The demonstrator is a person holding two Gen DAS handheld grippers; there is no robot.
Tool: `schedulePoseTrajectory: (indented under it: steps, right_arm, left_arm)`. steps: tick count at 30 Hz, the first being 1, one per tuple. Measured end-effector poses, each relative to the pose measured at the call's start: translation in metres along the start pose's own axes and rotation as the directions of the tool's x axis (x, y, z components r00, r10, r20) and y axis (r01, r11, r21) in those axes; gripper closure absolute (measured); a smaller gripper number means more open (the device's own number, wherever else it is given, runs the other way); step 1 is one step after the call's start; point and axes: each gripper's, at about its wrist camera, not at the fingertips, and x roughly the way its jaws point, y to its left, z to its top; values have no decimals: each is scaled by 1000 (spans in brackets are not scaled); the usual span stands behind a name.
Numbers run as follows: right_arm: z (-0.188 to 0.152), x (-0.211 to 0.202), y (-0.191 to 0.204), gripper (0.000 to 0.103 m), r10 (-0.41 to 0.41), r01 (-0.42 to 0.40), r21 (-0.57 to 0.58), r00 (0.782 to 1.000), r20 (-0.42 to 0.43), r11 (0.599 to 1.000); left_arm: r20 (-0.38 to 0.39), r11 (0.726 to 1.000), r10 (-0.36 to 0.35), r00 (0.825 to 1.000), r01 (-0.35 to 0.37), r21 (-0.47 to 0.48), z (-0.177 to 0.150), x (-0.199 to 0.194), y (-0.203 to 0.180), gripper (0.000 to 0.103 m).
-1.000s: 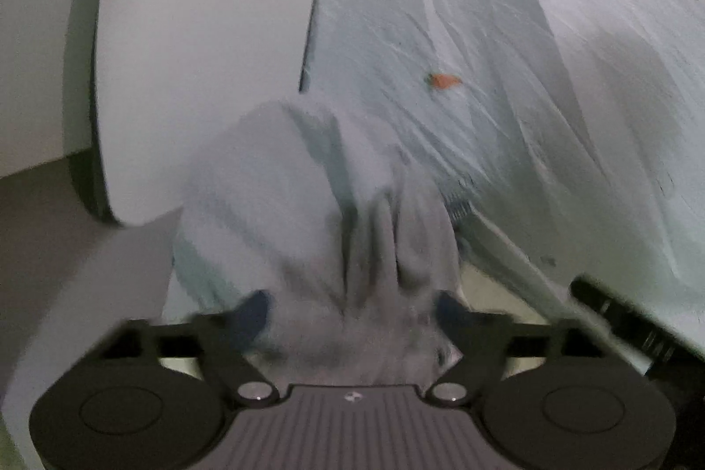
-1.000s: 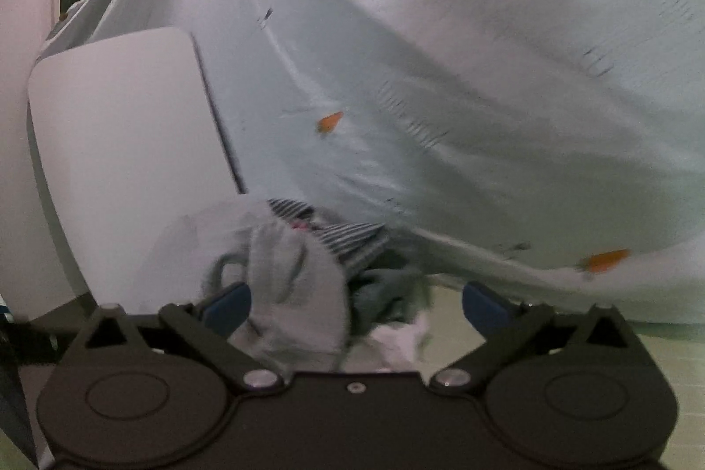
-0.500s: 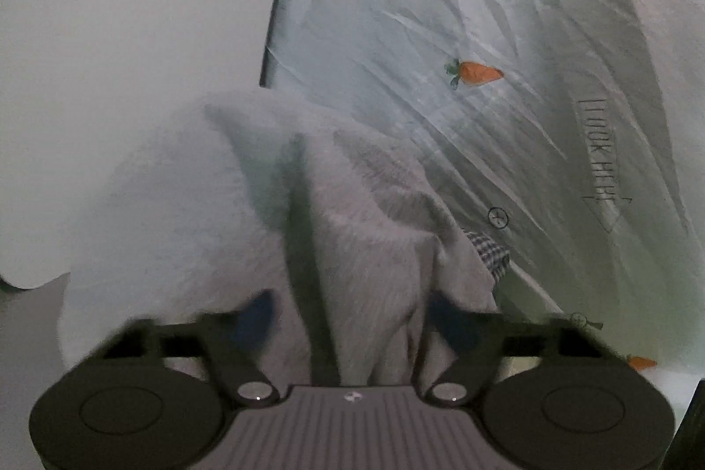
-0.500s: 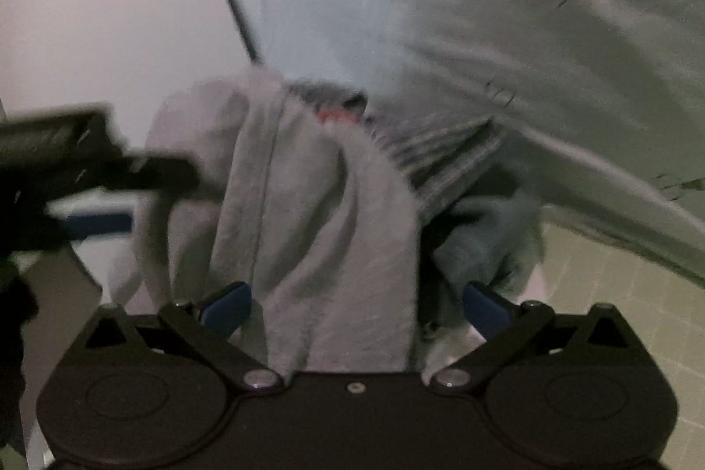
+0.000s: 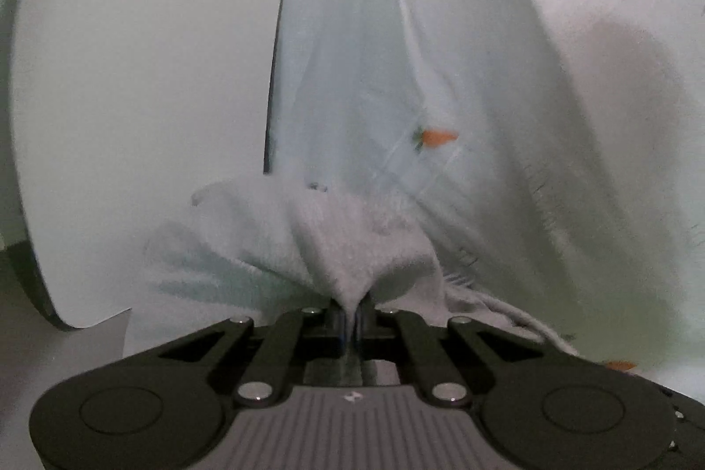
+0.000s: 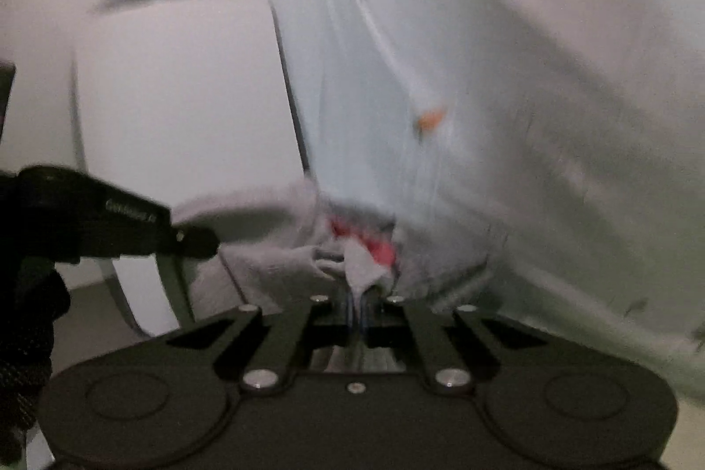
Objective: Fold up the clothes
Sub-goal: 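Lift the grey hoodie with both grippers and pull it onto the open mat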
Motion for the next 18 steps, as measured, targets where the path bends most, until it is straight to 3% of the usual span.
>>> schedulePoseTrajectory:
  steps: [5,9,12,14,17,18]
  right_arm:
    - [8,-88,-17,100,-93,94,-4,991,99,996]
    - [14,-158,-31,100,-165,168,-1,970,177,986]
    - [3,-206,-53,99,-255,249,57,950,180,967]
    - [-11,-236,-72,99,-343,329,108,927,151,938]
    - [-47,-259,-108,97,-484,485,154,874,-41,861]
    - [-62,-266,-118,95,-521,535,166,845,-120,828]
  left_arm:
    - [42,993,-105,994,102,55,-14,-82,-40,100]
    - [7,964,-228,974,225,143,-46,-134,-92,99]
    - [-120,915,-343,932,360,180,-81,-155,-129,95]
    - [-229,873,-399,888,444,203,-111,-165,-150,83]
    - [-369,807,-444,817,543,232,-151,-178,-172,72]
    - [-391,798,-438,810,550,245,-158,-180,-175,68]
